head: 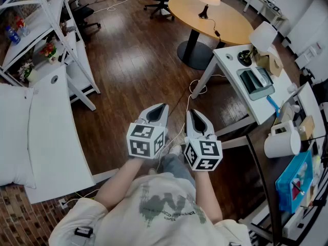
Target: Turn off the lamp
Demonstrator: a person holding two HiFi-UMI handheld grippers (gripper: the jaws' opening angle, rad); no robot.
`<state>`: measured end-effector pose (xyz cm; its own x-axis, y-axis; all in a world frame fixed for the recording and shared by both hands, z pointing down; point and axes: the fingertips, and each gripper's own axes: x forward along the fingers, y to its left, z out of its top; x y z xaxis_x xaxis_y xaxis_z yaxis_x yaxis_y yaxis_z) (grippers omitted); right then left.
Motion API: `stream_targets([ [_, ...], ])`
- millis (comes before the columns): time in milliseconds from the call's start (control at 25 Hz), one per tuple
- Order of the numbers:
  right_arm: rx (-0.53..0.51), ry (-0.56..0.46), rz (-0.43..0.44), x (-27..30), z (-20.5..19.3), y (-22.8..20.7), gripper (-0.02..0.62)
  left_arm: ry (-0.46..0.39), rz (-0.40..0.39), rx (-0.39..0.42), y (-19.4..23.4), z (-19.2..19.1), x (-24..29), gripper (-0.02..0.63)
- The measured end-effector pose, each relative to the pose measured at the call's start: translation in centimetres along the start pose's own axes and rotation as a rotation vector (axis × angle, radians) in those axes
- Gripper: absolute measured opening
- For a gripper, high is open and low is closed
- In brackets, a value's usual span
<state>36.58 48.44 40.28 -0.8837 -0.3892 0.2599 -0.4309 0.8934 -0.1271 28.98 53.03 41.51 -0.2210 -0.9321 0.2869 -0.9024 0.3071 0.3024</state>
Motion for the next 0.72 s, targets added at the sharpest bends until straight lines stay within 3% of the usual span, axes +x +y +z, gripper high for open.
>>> stream_targets([
  [400,0.003,0.004,0.059,7.5,1.7,-1.5,0.041,-0.021,0.026,0.033,2.7,3.1,5.8,-0.003],
  [720,-0.006,0.012,0.081,14.9,5.1,-6.1,0.044,-0.01,0.016,0.042,4.0,7.0,15.0,-0.003],
])
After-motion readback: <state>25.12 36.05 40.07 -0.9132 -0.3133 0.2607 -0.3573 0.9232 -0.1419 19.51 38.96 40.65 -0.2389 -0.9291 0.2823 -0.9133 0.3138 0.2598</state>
